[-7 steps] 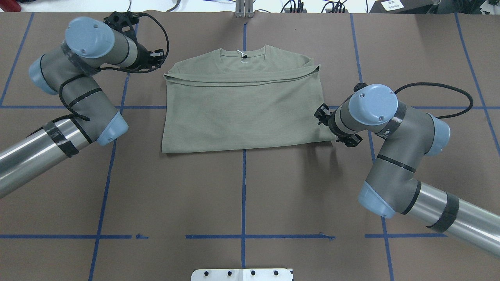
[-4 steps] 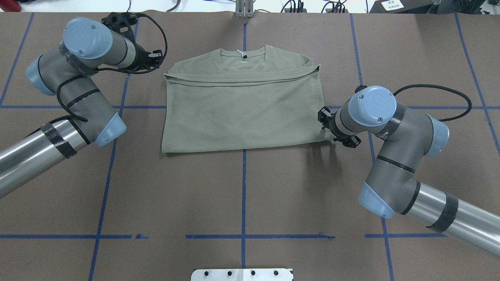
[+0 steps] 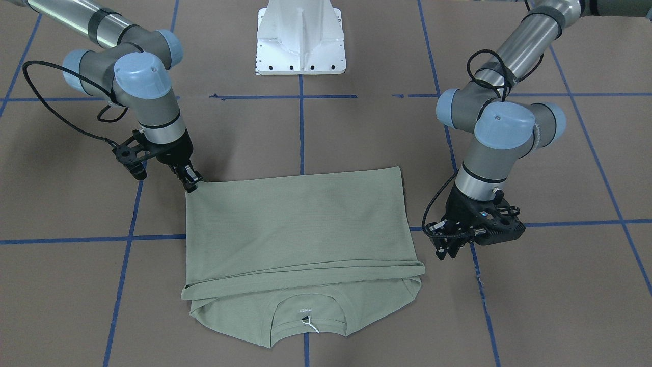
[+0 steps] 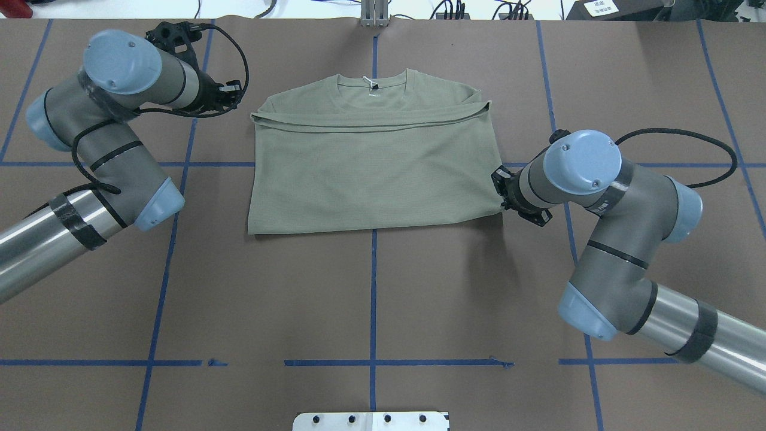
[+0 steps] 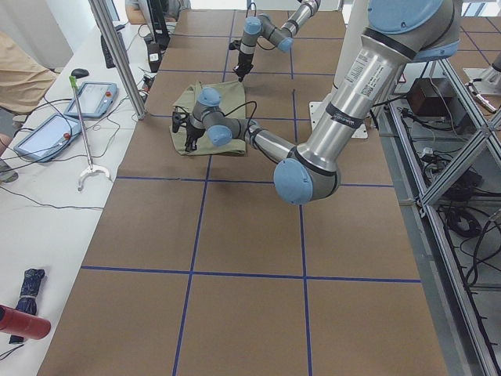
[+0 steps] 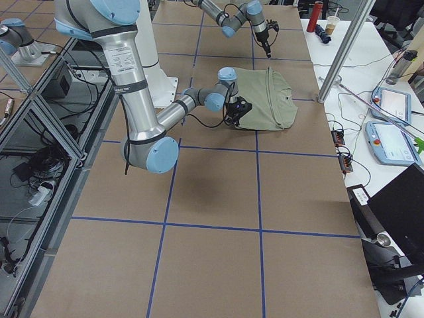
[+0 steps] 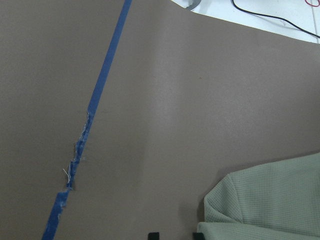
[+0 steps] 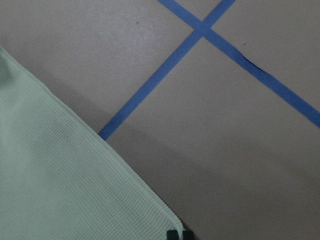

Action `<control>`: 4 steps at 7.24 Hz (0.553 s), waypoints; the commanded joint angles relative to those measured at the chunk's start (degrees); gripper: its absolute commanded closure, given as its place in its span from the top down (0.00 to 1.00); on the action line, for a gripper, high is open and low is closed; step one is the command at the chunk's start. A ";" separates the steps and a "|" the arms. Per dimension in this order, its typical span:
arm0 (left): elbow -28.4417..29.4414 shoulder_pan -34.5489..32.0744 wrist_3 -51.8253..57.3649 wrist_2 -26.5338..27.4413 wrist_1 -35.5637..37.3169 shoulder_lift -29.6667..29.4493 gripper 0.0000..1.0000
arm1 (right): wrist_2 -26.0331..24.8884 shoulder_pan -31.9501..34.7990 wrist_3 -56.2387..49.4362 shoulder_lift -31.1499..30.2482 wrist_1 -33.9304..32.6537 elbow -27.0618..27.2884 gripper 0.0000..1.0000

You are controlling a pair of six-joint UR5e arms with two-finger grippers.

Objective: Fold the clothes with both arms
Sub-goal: 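Grasp the shirt edge with the right gripper and drag it toward the robot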

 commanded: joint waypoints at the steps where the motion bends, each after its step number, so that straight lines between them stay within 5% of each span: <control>1: -3.63 0.00 -0.36 -7.39 1.12 0.46 0.34 | 4.83 -1.80 0.41 -8.83 -0.41 13.71 0.00; 4: -7.85 0.44 -4.55 -14.68 1.82 1.51 0.35 | 8.64 -15.13 4.44 -16.60 -6.61 27.63 0.00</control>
